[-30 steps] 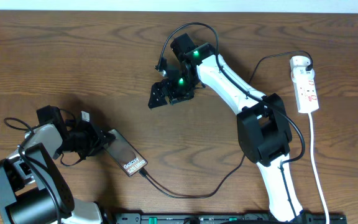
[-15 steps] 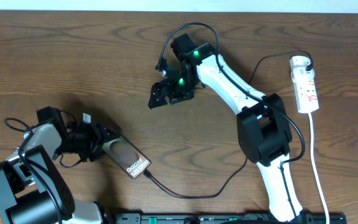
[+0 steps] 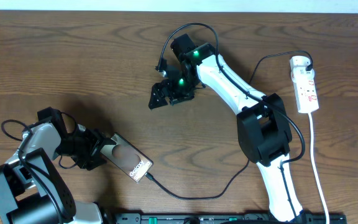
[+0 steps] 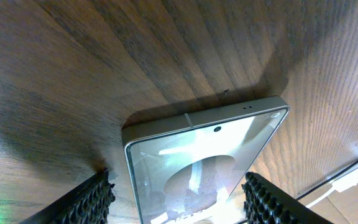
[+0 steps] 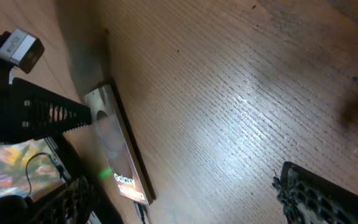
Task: Plug charger to phone and switch on socket
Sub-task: 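Lower the phone with the left gripper flat onto the table, then move the right gripper over to the white power strip's switch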
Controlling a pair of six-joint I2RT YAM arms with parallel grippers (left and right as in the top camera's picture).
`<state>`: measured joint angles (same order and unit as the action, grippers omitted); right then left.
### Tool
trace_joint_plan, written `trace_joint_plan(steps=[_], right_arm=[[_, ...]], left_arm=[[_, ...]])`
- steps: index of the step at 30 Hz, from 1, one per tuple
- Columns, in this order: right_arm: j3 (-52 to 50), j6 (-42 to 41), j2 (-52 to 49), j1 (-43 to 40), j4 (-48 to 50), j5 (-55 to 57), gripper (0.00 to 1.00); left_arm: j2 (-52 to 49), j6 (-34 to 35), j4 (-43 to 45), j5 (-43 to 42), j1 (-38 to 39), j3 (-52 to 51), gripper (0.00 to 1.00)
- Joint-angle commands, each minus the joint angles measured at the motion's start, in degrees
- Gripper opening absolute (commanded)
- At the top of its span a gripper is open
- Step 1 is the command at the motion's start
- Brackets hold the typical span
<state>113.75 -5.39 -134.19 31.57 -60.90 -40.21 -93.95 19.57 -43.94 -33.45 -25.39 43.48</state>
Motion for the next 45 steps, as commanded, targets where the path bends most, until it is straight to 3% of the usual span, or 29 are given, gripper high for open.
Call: trace_joint_plan(steps=[1, 7, 12, 16, 19, 27, 38, 45], right_arm=[[0.9, 1.42, 1.55, -0.15, -0.46, -0.17, 0.92], [0.9, 1.62, 1.55, -1.79, -2.64, 3.96, 0.92], [0.9, 1.55, 1.55, -4.57, -6.12, 7.08, 0.93], [0.9, -1.44, 1.81, -8.13, -10.62, 10.67, 0.91], [0.9, -1.66, 3.04, -10.36, -13.49, 13.31, 0.88], [0.9, -8.02, 10.6, -11.93, -18.86, 28.65, 0.85], [0.9, -14.4, 24.76, -11.39, -19.74, 43.01, 0.88], [0.9, -19.89, 27.41, -12.7, -22.4, 54.86, 0.93]], left_arm=[[-0.96, -0.81, 0.66, 11.08, -0.02, -1.44, 0.69], [9.99, -0.9, -3.58, 11.26, -0.02, 3.39, 0.69], [25.22, -4.94, -4.83, 7.15, -0.02, 5.42, 0.69], [34.82, -7.52, -4.87, 5.38, 1.05, 5.51, 0.78], [37.31, -7.52, -4.87, 5.38, 3.61, 5.51, 0.79], [34.58, -7.52, -3.02, 6.32, 11.98, 5.57, 0.8], [27.1, -6.16, -3.63, 20.79, 23.3, 12.74, 0.81], [21.9, -4.26, -3.87, 24.13, 26.05, 19.47, 0.81]])
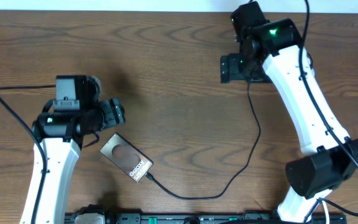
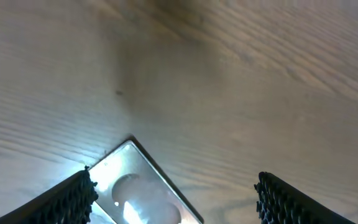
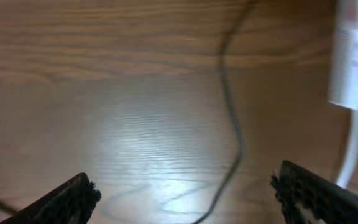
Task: Plug charger to phone and switch on socket
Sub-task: 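Move the right gripper over to the white power strip's switch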
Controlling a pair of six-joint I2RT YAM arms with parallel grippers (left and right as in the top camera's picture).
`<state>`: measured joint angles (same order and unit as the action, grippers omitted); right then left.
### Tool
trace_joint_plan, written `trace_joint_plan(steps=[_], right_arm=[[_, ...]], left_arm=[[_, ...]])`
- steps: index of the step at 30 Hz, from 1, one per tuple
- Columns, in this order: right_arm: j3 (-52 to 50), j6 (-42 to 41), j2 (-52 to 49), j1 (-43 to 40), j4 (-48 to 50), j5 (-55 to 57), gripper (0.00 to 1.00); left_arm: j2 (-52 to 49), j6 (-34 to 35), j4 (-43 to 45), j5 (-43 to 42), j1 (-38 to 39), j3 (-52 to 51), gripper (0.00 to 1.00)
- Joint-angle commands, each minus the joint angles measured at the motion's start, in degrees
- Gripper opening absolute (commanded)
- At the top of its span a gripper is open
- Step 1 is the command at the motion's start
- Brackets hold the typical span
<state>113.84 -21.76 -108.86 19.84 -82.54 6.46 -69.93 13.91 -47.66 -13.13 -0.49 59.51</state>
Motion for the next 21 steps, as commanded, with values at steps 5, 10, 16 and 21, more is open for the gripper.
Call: trace_joint_plan(steps=[5, 10, 16, 21], right_arm=[[0.81, -3.5, 3.23, -7.56, -1.29, 9.05, 0.97], [0.81, -1.36, 3.52, -18.21, -0.83, 5.2, 0.99], [0.81, 12.41, 3.52, -31.8, 2.62, -11.76, 0.99], [0.74, 26.03, 3.5, -40.76, 5.01, -24.5, 0.99]], left_arm=[[-4.96, 3.69, -0.09, 6.08, 3.3, 6.78, 0.82], [-5.18, 5.92, 0.37, 9.75, 4.79, 7.13, 0.86], [-5.18, 5.95, 1.49, 9.73, 4.87, 7.13, 0.87], [-5.18, 5.95, 1.66, 9.73, 4.87, 7.13, 0.87]])
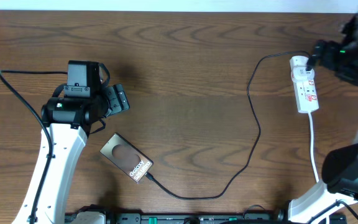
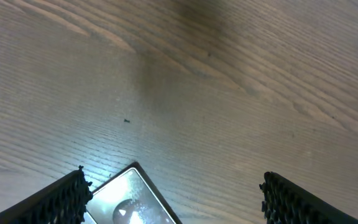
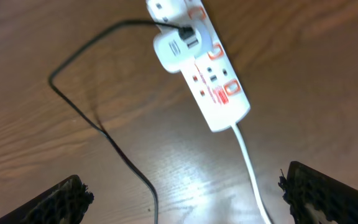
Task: Plug charger to phone and switch on socket
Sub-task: 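Move the right gripper over to the white power strip's switch, then press down the orange switch beside the plug with the right gripper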
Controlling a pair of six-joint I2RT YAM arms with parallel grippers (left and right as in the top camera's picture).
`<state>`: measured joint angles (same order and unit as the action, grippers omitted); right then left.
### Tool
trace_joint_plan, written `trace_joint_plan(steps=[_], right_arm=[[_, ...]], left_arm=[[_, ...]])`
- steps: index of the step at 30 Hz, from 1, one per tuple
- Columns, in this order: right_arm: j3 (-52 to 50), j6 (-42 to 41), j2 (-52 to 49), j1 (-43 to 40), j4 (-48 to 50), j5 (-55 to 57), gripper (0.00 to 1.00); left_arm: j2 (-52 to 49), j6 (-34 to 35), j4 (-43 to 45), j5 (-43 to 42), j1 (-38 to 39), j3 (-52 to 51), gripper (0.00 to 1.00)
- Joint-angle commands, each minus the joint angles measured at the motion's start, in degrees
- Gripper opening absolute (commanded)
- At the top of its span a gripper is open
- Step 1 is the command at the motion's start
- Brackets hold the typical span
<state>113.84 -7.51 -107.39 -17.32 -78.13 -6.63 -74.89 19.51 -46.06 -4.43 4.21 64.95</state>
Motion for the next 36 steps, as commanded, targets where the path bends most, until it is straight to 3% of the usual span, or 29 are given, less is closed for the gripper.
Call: trace_joint_plan(steps=[1, 4, 10, 22, 36], right_arm=[[0.7, 14.78, 2.01, -5.14, 0.68, -13.14, 0.99], [0.59, 19.87, 1.86, -8.04, 0.83, -15.17, 0.99], [-0.68, 20.04, 1.31, -11.54, 3.13, -15.63, 0.99], [-20.92, 20.09, 1.27, -11.47, 22.21, -20.37, 0.99], [-36.61, 21.24, 1.25, -10.91, 41.59, -24.87, 1.0]], left_arm=[[-0.22, 0.35, 0.11, 1.05, 0.15, 1.68, 0.87], [-0.22, 0.35, 0.09, 1.03, 0.15, 1.68, 0.87], [-0.22, 0.35, 0.07, 1.03, 0.15, 1.68, 0.87], [-0.22, 0.33, -1.49, 1.05, 0.15, 1.66, 0.87], [-0.24, 0.35, -1.68, 1.05, 0.15, 1.66, 0.88]])
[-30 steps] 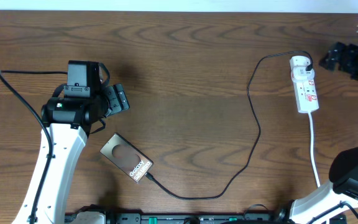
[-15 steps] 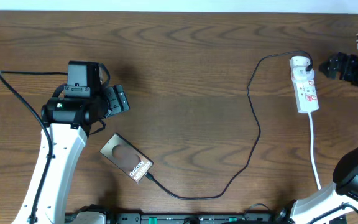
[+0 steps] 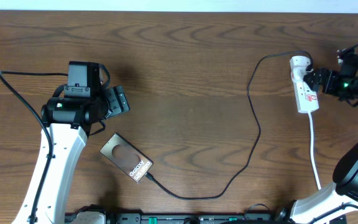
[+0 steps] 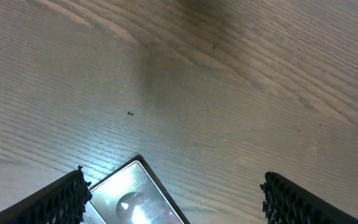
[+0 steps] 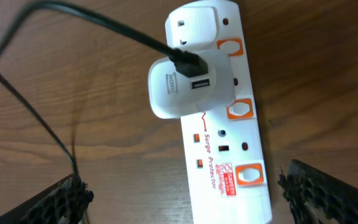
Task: Plug charger to phone and switch on socket
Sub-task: 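Press down the orange switch beside the plug with the right gripper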
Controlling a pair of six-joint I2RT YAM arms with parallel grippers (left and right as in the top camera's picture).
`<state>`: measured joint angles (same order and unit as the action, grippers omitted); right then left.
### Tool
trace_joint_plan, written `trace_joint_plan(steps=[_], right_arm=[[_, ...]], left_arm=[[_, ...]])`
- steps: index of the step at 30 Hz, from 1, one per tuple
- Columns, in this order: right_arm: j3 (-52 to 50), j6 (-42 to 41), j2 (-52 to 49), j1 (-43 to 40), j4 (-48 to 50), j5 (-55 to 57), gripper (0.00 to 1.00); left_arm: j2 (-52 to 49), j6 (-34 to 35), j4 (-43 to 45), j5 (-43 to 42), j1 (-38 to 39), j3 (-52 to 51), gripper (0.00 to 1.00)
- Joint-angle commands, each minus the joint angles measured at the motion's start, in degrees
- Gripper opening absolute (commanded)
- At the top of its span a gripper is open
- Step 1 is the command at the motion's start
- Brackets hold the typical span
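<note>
A phone (image 3: 126,160) lies flat at the lower left with a black cable (image 3: 253,134) in its near end. The cable runs to a white charger (image 5: 191,87) seated in a white power strip (image 5: 225,149) at the far right. Orange switches (image 5: 249,174) line the strip's edge. My right gripper (image 5: 197,199) hovers open over the strip, one finger on each side of it; in the overhead view this right gripper (image 3: 319,79) is just right of the strip (image 3: 306,90). My left gripper (image 4: 176,202) is open above the phone's far corner (image 4: 135,199), holding nothing.
The strip's white mains lead (image 3: 316,155) runs down the right side towards the front edge. The black cable loops across the middle right of the wooden table (image 3: 185,74). A dark rail (image 3: 166,218) runs along the front edge.
My right gripper has come down and closer to the power strip, which now fills its view with the charger and switches large. The left arm and the phone have hardly moved.
First my left gripper stood open astride the phone, cable in it, and my right gripper was open over mid-table. Then the left was off the phone and the right at the back right. Later the right was high above the strip, and now low over it.
</note>
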<state>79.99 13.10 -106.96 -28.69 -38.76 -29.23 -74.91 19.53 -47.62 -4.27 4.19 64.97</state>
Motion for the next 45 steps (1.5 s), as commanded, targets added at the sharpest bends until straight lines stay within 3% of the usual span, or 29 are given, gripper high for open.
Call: trace_joint_plan(steps=[1, 7, 11, 45], right_arm=[[-3.19, 0.63, 0.81, 0.57, 3.15, -2.75, 0.99], [-3.5, 0.55, 0.63, 1.44, 7.17, -2.8, 0.99], [-3.5, -3.67, -0.94, 2.21, 11.1, -1.57, 0.99], [-3.48, -5.35, -8.48, 5.11, 14.36, -2.38, 0.99]], left_arm=[[-0.22, 0.33, -0.13, 0.9, 0.17, 1.64, 0.88], [-0.22, 0.33, -0.11, 0.9, 0.17, 1.64, 0.88], [-0.22, 0.33, -0.11, 0.9, 0.17, 1.64, 0.88], [-0.22, 0.33, -0.13, 0.87, 0.17, 1.62, 0.88]])
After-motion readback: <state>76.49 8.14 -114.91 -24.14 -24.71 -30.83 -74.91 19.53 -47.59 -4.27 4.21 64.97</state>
